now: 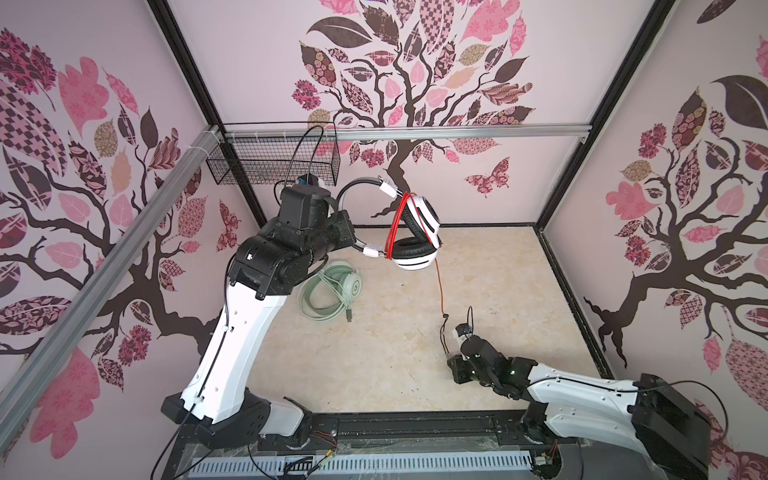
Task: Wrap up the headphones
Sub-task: 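Pull the pink plug toward the robot with the right gripper, straightening the cable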
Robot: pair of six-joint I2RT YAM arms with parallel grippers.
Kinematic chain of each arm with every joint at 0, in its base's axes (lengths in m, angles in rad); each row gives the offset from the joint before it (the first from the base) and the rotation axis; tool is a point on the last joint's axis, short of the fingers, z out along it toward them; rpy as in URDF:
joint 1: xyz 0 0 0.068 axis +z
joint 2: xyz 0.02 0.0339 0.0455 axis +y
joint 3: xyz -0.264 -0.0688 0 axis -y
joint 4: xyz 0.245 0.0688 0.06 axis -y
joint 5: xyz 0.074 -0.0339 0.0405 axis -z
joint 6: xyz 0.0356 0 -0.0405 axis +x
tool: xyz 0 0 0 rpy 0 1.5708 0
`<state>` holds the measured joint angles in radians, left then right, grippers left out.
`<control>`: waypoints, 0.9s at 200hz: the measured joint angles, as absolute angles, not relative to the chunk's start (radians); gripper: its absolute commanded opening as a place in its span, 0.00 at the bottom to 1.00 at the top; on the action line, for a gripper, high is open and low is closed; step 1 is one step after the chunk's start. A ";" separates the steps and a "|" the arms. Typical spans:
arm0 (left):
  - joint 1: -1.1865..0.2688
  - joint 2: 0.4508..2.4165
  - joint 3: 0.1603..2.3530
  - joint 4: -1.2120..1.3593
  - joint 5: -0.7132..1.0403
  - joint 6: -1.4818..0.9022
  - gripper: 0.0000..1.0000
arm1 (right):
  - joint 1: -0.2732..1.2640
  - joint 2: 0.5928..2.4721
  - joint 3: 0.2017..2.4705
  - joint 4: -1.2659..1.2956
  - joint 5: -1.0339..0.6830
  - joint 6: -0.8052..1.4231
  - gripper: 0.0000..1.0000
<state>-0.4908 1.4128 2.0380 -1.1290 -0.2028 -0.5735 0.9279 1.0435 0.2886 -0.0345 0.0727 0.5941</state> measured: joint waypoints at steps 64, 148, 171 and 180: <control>-0.459 1.431 1.987 -1.119 -0.220 -0.585 0.00 | 1.047 0.974 0.299 -0.097 0.002 0.554 0.00; -0.309 1.453 1.832 -1.076 -0.096 -0.629 0.00 | 1.345 1.111 0.553 -0.258 0.129 0.518 0.00; -0.268 1.454 1.819 -1.057 -0.024 -0.656 0.00 | 1.400 1.203 0.613 -0.271 0.146 0.503 0.00; -0.261 1.454 1.819 -1.048 -0.006 -0.664 0.00 | 1.419 1.231 0.635 -0.275 0.149 0.494 0.00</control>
